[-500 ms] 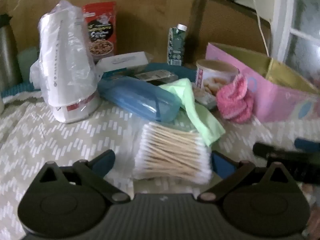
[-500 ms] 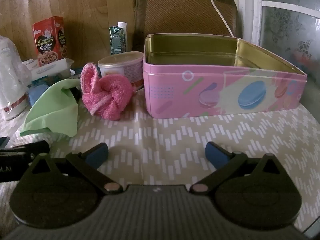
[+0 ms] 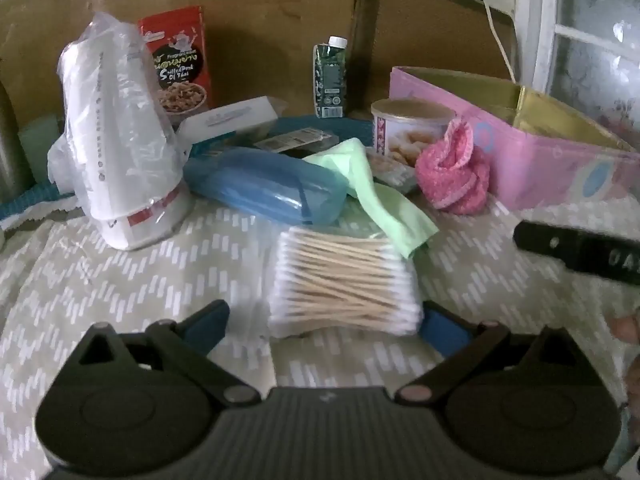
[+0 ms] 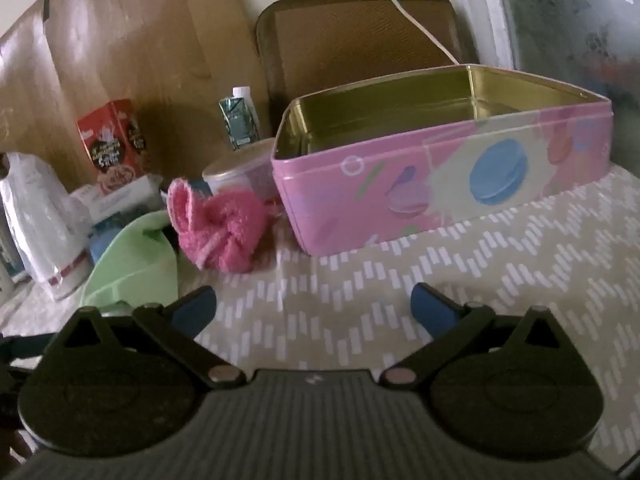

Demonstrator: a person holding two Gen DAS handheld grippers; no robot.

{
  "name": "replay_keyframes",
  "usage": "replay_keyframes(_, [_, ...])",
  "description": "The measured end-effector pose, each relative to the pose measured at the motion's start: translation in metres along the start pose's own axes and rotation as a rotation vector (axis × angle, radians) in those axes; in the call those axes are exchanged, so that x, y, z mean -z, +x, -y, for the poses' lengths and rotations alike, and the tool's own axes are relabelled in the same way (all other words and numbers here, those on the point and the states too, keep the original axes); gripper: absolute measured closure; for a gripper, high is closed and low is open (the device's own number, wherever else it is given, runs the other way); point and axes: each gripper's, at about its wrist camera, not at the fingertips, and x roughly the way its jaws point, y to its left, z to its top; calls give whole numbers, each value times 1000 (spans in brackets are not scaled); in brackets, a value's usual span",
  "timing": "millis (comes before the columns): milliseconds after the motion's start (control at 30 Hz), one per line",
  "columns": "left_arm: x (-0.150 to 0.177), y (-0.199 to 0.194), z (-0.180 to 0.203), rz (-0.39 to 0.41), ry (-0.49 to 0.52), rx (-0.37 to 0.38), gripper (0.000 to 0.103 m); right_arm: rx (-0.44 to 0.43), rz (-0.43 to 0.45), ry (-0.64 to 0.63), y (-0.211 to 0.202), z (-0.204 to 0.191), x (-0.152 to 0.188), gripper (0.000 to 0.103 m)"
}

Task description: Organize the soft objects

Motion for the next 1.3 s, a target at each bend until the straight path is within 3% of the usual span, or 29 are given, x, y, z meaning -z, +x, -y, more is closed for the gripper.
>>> replay_keyframes(133, [2,-8,-18,31,-92,20,0,2,-13,-30,3,-13,1,0])
replay_keyframes(300, [0,-22,-39,123,-123,-91,0,10,13,-93,6,-35,0,0])
replay_keyframes(500, [-12,-21,-57,154,-129,-148,0,-59,38,-205,14,-66,4,23])
replay_keyframes(600, [-5,-14,-65,137,-174,-121,0,-85,36,-236,21,-75,4,33])
replay_keyframes(833, [5,-24,-92,199,-331,-84,4,-174,59,-285,5,-73,21,55])
replay_keyframes(1033, [8,-22,-117,172,-487,-59,7,-321,65,-429,1,-106,23,55])
replay_keyframes(1200, [11,-23,-122,186,-524,-71,8,-392,40,-536,9,-135,19,54])
replay_keyframes(1300, [13,-24,-123,197,-535,-72,8,-416,0,-534,22,-144,12,46])
